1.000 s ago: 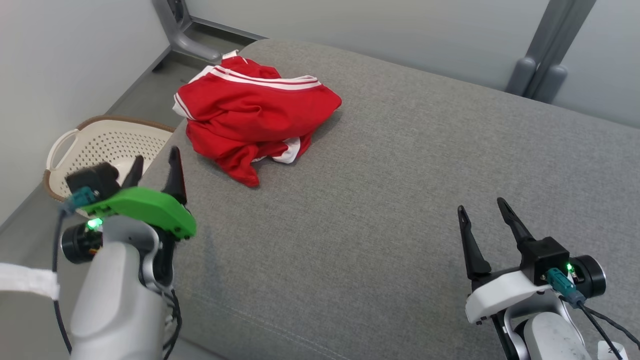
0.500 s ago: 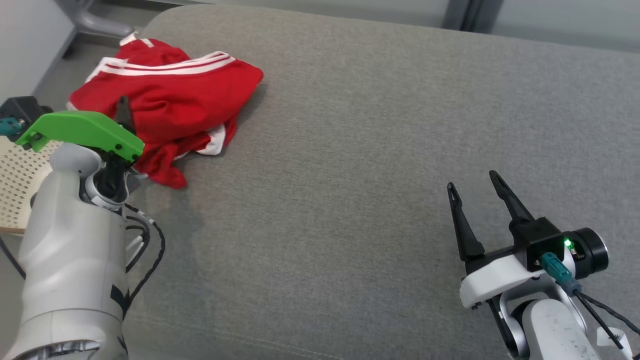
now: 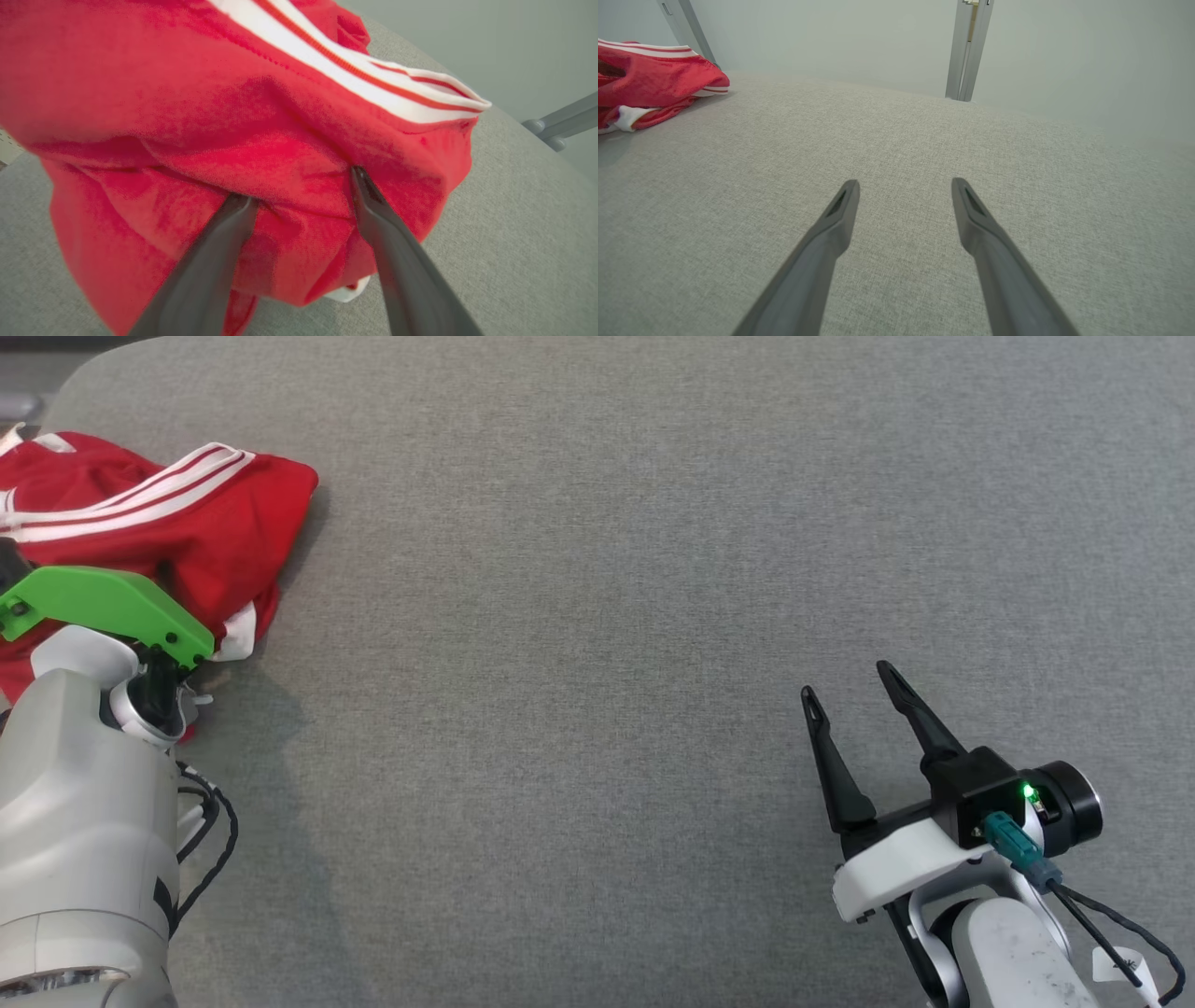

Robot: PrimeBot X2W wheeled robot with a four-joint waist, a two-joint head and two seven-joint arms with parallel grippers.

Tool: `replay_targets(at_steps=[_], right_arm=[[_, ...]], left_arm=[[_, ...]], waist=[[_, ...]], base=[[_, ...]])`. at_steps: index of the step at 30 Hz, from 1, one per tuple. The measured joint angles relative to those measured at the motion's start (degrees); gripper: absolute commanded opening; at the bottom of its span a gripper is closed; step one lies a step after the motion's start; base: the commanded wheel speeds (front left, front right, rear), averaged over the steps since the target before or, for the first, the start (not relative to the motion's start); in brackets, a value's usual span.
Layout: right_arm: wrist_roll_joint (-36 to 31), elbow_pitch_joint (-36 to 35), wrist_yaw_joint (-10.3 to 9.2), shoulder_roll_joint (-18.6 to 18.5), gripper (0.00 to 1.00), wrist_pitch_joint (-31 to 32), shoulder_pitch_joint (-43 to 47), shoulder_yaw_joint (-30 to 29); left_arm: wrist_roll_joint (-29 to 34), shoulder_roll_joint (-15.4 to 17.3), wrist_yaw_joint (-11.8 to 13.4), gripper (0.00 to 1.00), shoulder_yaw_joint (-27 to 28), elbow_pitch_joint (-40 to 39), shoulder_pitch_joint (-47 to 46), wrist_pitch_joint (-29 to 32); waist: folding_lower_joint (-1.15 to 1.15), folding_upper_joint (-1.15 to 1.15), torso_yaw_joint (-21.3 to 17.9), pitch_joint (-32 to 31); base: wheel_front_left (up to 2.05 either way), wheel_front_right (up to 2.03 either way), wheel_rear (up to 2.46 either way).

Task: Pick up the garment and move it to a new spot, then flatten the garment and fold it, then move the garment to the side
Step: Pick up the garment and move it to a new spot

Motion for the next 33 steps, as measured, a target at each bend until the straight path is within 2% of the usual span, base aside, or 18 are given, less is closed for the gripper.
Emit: replay_targets(at_steps=[5,10,14,20,23,29,33], right_arm=[[0.8,0.7,0.00,0.0,1.00,-0.3,0.2,-0.7],[3.2,2.6,0.00,0.0,1.00,-1.5,0.5,-0.4],[5.5,4.7,0.00,0.0,1.00,-3.0,0.5,-0.1],[8.3,7.0,0.00,0.0,1.00,-4.9,0.5,0.1],[9.4,8.3,0.00,0.0,1.00,-5.6,0.5,0.3],[10.6,10.2,0.00,0.0,1.00,-6.8,0.5,0.0],[11.1,10.8,0.00,0.0,1.00,-7.2,0.1,0.0]], left_arm=[[0.7,0.7,-2.3,0.00,-1.1,0.7,0.2,-1.1],[2.3,3.3,-4.6,0.00,-3.3,-1.3,-2.6,-2.4],[4.5,5.4,-6.5,0.00,-5.7,-5.1,-6.9,-2.4],[5.7,5.4,-8.1,0.00,-8.9,-14.9,-13.5,-0.4],[5.7,4.6,-8.6,0.00,-10.2,-19.9,-14.5,1.7],[4.5,-0.7,-9.1,0.00,-14.2,-29.4,-13.9,6.1],[4.2,-4.1,-9.3,0.00,-17.6,-33.8,-10.4,9.0]], waist=[[0.00,0.00,-1.2,-0.9],[0.00,0.00,-0.9,-3.3],[0.00,0.00,-0.3,-6.3],[-0.01,0.00,0.0,-11.0],[-0.01,0.00,-0.9,-12.7],[-0.01,0.00,-4.8,-14.4],[-0.01,0.00,-8.6,-14.8]], base=[[0.00,0.00,0.00],[0.00,0.00,0.00],[0.00,0.00,0.00],[0.00,0.00,0.00],[0.00,0.00,0.00],[0.00,0.00,0.00],[0.00,0.00,0.00]])
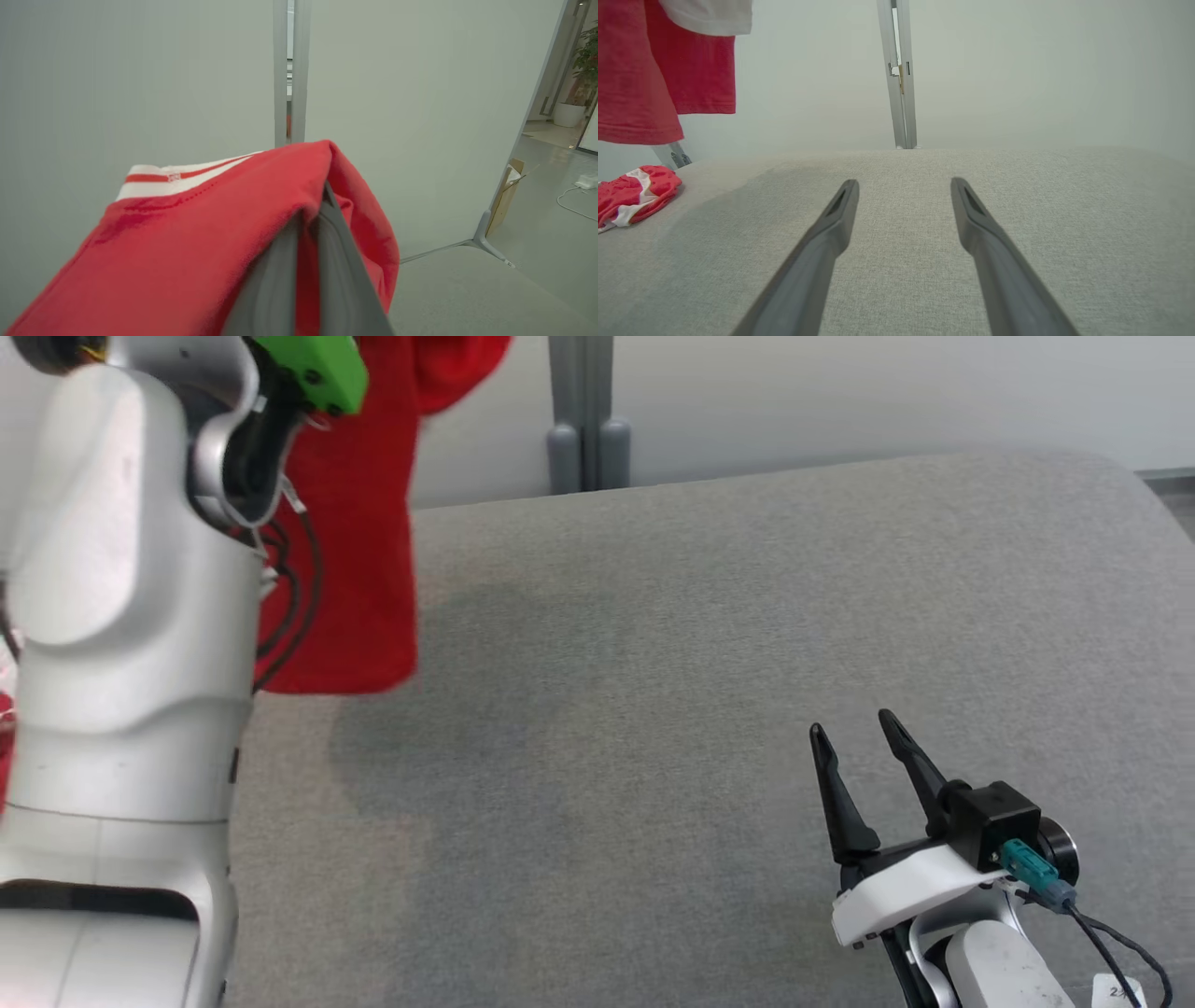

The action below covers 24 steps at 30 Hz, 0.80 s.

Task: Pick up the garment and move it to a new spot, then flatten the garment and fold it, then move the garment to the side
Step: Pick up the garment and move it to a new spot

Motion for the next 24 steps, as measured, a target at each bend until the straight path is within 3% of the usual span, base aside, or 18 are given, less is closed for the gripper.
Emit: replay_targets(at_steps=[7,16,17,19,24], right_arm=[[0.8,0.4,0.00,0.0,1.00,-0.4,-0.7,-0.3],[2.5,1.1,0.00,-0.1,1.00,-0.9,-1.4,-0.2],[2.6,1.1,0.00,-0.1,1.00,-0.9,-1.5,-0.3],[2.6,1.2,0.00,-0.1,1.00,-0.9,-1.7,-0.5],[2.4,1.0,0.00,-0.1,1.00,-0.9,-1.8,-1.4]], left_arm=[[1.4,-3.1,1.8,0.00,-5.8,-1.2,7.3,1.8],[3.0,-4.5,2.8,0.00,-12.0,6.8,21.0,-2.5],[3.1,-4.6,2.8,0.21,-12.5,7.6,22.1,-3.2],[3.3,-4.7,2.7,1.00,-13.5,9.0,24.2,-5.5],[1.6,-5.0,1.5,1.00,-14.4,9.3,27.7,-11.6]], waist=[[0.00,0.00,-7.8,0.8],[0.00,0.00,-16.6,3.9],[0.00,0.00,-17.0,4.4],[0.00,0.00,-17.8,5.5],[0.00,0.00,-17.3,7.0]], base=[[0.00,0.00,0.00],[0.00,0.00,0.00],[0.00,0.00,0.00],[0.00,0.00,0.00],[0.00,0.00,0.00]])
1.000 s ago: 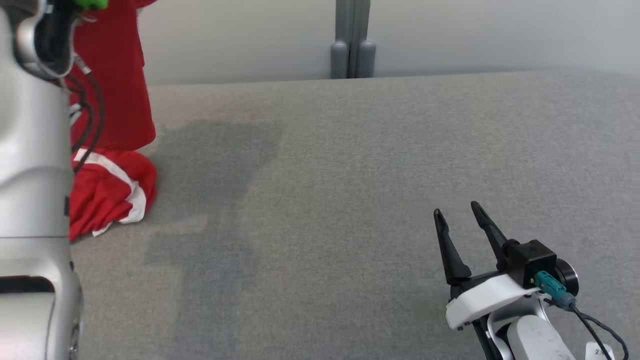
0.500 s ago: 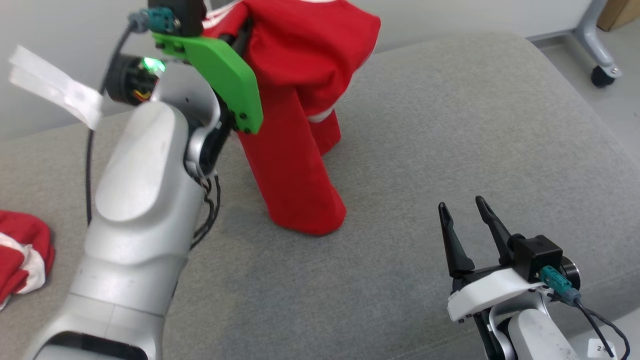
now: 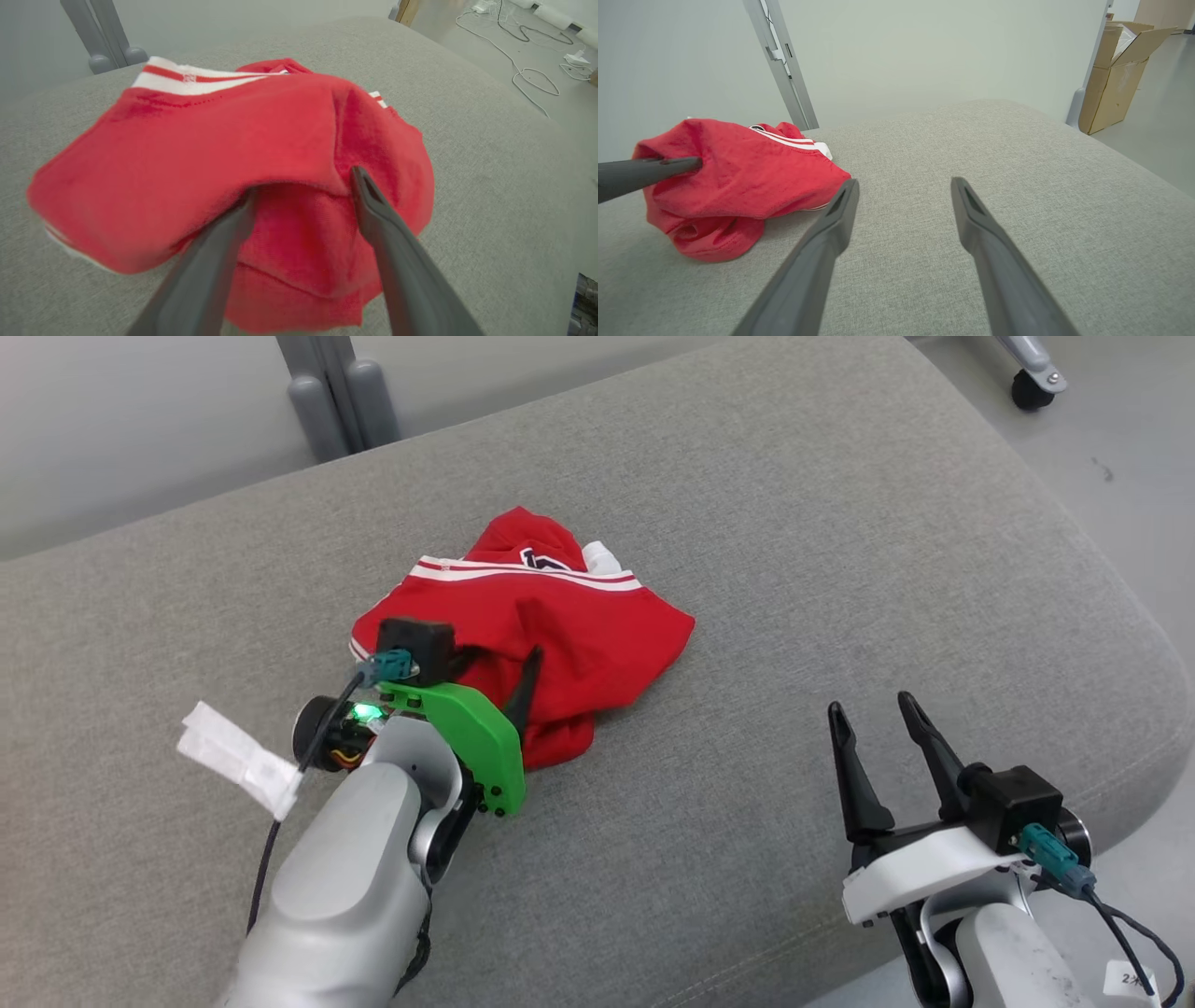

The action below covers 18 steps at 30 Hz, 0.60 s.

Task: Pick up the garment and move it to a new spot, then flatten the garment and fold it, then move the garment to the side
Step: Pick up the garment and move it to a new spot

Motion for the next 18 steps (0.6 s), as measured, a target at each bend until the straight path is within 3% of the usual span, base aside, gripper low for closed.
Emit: replay_targets(at_steps=[6,13,18], right_arm=[[-1.2,0.0,0.00,0.0,1.00,0.0,0.5,-1.6],[-2.8,0.2,0.00,0.0,1.00,-0.1,2.5,-3.0],[-3.6,0.1,0.00,0.0,1.00,0.1,3.4,-3.8]], left_arm=[[-1.6,0.9,-0.4,1.00,1.5,-6.6,5.3,-9.5],[-3.5,6.2,3.2,1.00,6.4,-17.1,16.3,-15.8],[-3.2,9.6,7.5,1.00,11.0,-25.4,25.6,-18.1]], waist=[[0.00,0.00,2.9,-0.3],[0.00,0.00,8.6,-2.8],[0.00,0.00,12.8,-5.4]], base=[[0.00,0.00,0.00],[0.00,0.00,0.00],[0.00,0.00,0.00]])
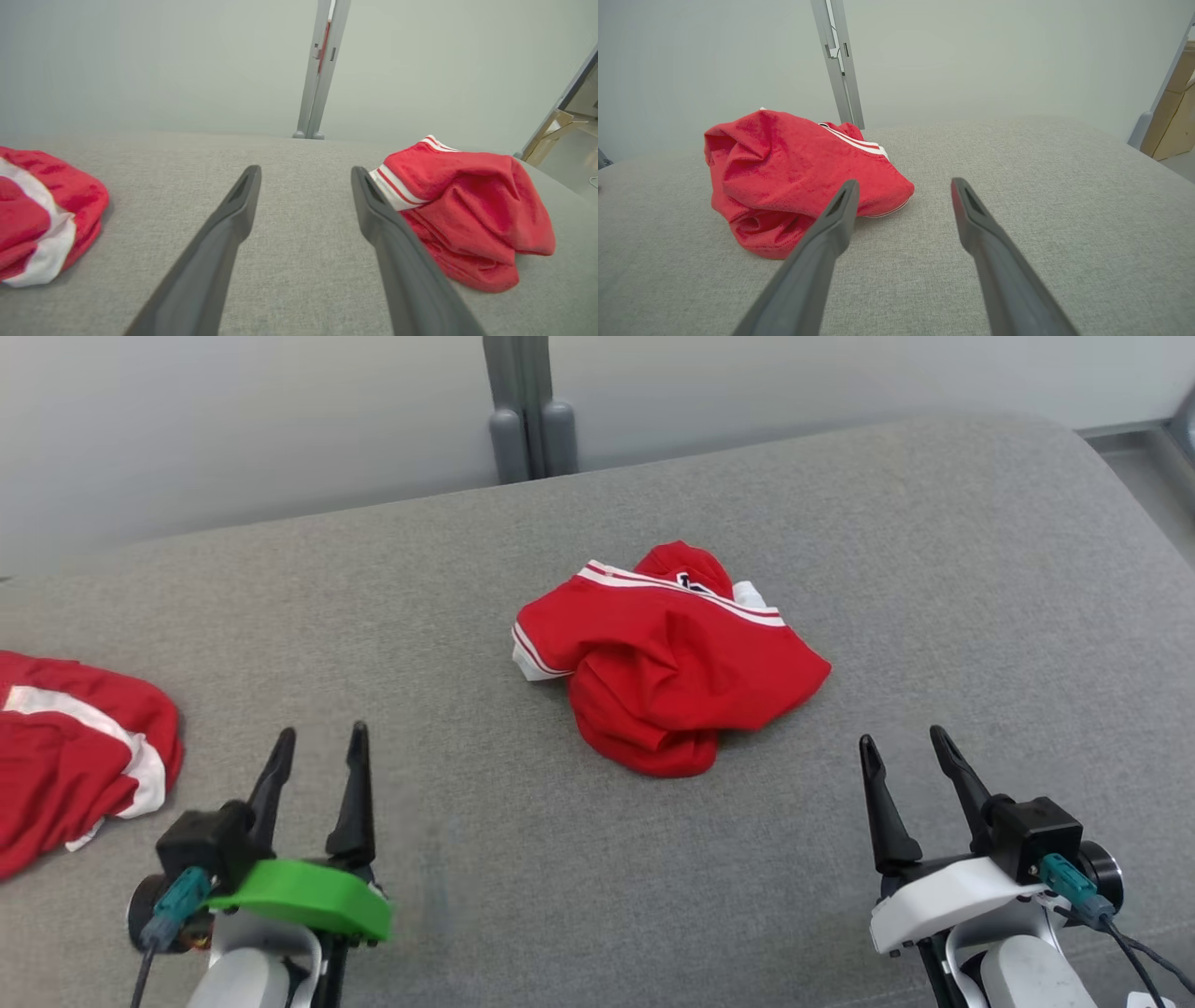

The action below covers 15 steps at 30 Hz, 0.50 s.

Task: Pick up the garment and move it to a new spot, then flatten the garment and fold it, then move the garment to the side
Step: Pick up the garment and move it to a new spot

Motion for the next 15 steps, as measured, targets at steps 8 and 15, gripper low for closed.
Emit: replay_targets(at_steps=[8,15], right_arm=[[-0.2,-0.6,0.00,0.0,1.00,0.5,2.1,-1.2],[-0.4,-1.0,0.00,0.0,1.00,0.7,3.1,-2.2]], left_arm=[[3.3,2.5,3.9,1.00,5.3,-9.7,11.9,-0.7],[5.8,2.4,0.8,1.00,7.3,-13.5,15.6,-0.8]], waist=[[0.00,0.00,4.7,-3.5],[0.00,0.00,8.2,-4.8]], base=[[0.00,0.00,0.00],[0.00,0.00,0.00]])
